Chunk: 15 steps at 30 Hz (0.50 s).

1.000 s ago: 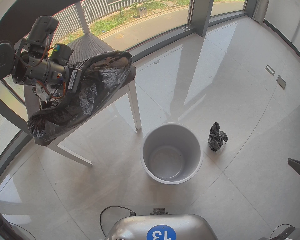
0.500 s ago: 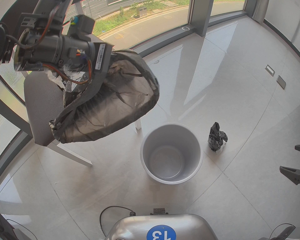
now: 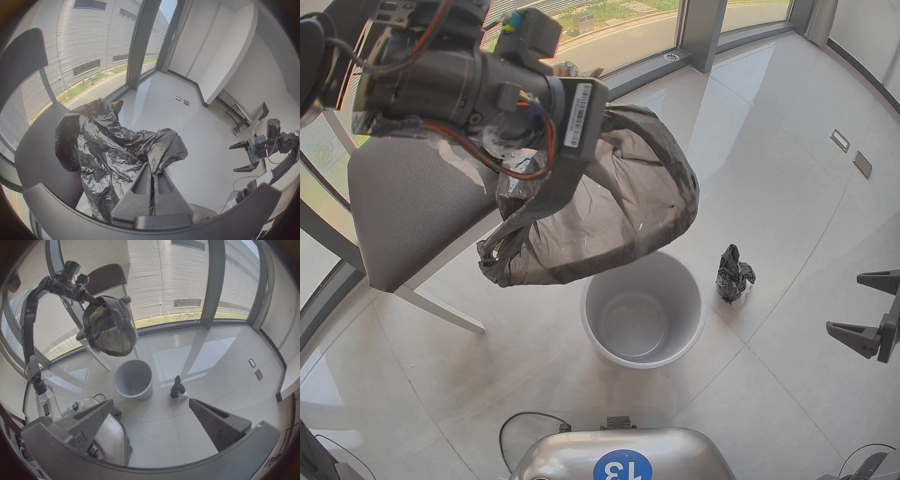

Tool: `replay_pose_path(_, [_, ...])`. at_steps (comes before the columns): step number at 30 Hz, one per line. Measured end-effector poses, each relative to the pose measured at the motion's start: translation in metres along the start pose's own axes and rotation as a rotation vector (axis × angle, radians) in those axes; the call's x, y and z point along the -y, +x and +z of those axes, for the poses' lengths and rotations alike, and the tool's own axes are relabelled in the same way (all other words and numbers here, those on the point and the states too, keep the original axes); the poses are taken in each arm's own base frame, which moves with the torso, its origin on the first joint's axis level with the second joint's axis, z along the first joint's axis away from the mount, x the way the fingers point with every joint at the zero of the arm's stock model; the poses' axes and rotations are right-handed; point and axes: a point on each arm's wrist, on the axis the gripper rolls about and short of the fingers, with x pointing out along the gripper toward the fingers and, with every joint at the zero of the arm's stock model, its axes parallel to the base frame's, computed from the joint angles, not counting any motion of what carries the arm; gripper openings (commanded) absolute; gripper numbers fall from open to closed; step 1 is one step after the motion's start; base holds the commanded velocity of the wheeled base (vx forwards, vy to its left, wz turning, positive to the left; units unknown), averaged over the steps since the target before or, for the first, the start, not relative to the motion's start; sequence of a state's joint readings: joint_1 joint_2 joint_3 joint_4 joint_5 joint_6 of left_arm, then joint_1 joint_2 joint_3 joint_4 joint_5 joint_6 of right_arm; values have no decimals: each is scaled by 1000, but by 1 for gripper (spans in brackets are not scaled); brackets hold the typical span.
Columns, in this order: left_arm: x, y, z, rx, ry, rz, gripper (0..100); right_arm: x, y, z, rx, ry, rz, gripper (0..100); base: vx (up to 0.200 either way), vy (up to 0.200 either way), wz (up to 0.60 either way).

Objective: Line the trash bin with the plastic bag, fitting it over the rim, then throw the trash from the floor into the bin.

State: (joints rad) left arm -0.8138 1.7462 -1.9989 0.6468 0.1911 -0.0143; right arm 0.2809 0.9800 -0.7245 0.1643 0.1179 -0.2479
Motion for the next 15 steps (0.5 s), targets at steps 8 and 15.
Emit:
replay_pose_path(8, [14,16,-8,-58,22,-39,0,-5,30,4,-19,-25,80,100,0,0,0])
replay_pose_path(15, [16,27,-16,-120,34,-56,0,-11,46,-3,-48,-51,138,100,0,0,0])
